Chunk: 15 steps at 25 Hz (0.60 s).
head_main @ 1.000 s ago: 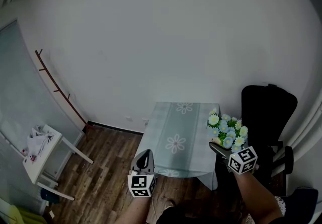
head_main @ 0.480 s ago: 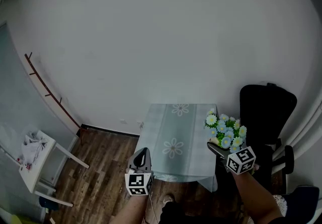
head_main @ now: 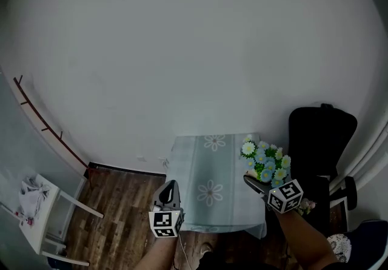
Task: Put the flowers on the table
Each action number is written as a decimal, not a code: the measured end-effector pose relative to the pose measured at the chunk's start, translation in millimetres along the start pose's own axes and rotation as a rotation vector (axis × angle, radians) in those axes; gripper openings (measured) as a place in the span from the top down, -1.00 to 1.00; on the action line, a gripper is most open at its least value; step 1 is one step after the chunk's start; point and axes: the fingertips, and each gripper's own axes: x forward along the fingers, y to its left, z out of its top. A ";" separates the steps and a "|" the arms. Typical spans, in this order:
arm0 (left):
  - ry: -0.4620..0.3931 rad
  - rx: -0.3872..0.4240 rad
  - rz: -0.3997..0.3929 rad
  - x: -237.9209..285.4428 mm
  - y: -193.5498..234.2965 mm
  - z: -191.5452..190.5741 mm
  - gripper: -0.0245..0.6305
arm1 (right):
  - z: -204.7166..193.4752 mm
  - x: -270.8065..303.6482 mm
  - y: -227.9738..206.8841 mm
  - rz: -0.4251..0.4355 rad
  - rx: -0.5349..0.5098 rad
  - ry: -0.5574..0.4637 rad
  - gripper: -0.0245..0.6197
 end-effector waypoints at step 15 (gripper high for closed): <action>-0.024 0.006 -0.094 71.2 90.0 -12.3 0.91 | 0.7 98.8 13.6 -0.091 -0.020 0.035 -0.83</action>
